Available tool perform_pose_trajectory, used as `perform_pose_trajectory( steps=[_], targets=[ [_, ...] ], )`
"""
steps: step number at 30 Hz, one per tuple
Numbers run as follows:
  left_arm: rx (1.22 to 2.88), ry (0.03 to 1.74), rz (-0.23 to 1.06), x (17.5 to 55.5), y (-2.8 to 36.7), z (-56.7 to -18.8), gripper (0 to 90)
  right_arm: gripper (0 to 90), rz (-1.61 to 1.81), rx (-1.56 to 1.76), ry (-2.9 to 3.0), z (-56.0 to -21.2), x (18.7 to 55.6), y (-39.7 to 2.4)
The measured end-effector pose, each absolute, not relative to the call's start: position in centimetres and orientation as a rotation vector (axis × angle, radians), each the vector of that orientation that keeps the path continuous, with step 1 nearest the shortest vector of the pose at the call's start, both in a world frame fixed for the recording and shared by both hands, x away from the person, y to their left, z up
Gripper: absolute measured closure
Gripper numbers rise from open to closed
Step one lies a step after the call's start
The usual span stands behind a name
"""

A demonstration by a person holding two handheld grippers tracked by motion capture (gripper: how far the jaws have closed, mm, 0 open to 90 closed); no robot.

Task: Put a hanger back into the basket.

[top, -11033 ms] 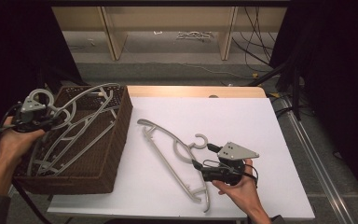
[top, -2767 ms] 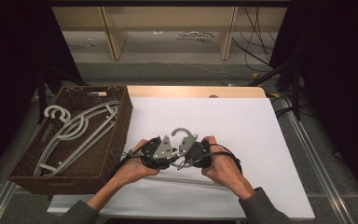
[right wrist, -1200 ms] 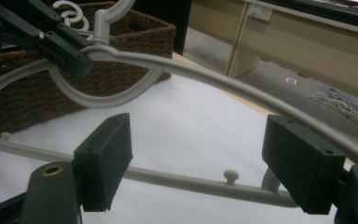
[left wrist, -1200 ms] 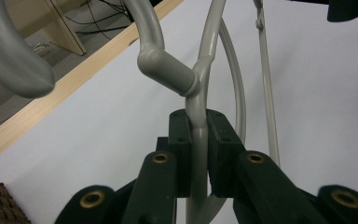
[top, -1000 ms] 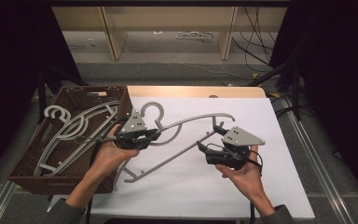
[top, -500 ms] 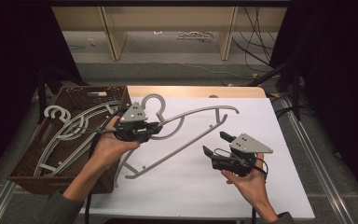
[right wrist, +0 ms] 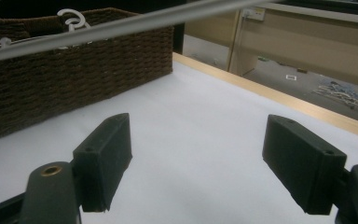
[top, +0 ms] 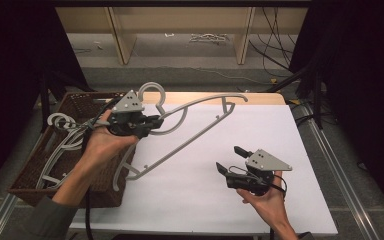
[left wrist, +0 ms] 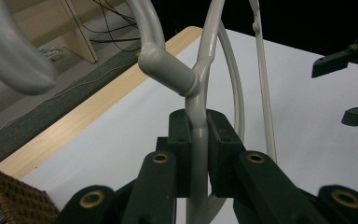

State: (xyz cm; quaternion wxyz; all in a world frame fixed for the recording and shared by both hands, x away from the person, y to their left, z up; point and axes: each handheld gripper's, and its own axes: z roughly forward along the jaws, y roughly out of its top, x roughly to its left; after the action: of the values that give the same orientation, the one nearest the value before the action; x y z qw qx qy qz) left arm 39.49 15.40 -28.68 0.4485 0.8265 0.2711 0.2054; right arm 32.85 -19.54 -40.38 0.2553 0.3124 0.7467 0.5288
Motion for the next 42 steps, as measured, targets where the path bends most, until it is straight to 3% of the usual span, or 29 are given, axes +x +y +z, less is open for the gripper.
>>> perform_pose_trajectory(
  steps=[18, 42],
  targets=[
    [1.983, 0.809, 0.601, 40.7, 23.7, -27.4, 81.2, 24.8, 1.434, 0.862, 2.032, -41.0, 32.0, -20.2],
    [1.95, 0.985, 0.722, 42.8, 30.5, -30.1, 81.0, 24.7, 1.428, 0.861, 2.058, -41.7, 31.3, -20.2]
  ],
)
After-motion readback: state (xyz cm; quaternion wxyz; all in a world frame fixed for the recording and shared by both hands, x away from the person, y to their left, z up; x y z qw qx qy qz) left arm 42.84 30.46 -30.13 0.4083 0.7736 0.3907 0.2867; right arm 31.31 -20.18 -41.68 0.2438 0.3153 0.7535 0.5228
